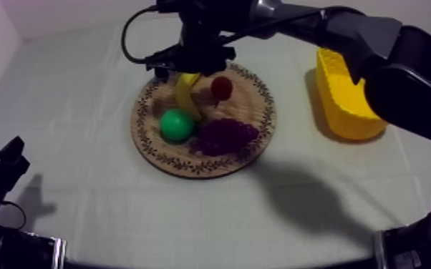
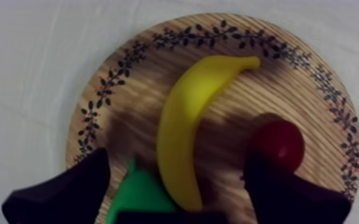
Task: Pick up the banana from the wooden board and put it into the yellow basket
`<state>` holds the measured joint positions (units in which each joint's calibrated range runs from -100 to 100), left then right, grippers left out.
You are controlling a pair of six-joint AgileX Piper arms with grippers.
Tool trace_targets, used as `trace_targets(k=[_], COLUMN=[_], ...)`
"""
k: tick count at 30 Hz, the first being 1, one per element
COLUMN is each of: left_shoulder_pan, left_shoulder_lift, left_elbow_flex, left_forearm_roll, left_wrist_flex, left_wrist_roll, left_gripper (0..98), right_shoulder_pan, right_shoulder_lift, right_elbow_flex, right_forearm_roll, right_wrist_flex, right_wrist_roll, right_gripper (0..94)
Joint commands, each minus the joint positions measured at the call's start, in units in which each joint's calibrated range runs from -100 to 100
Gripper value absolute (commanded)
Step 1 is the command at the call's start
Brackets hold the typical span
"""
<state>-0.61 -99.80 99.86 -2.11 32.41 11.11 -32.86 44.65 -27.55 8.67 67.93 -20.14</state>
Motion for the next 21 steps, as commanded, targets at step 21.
trace_targets(k=[21], left_shoulder_pan=[0.0], left_shoulder_lift=[-0.03], left_elbow_flex=[0.03], left_forearm_roll=[-0.02], left_wrist_flex=[0.0], left_wrist_roll=[0.0], left_gripper=[0.1], right_shoulder_pan=[-0.12], right_shoulder_lift=[3.42], right_elbow_flex=[-1.84], right_forearm_roll=[-0.16], right_wrist_flex=[0.17], right_wrist_roll=[-0.11], right_gripper=[84.2])
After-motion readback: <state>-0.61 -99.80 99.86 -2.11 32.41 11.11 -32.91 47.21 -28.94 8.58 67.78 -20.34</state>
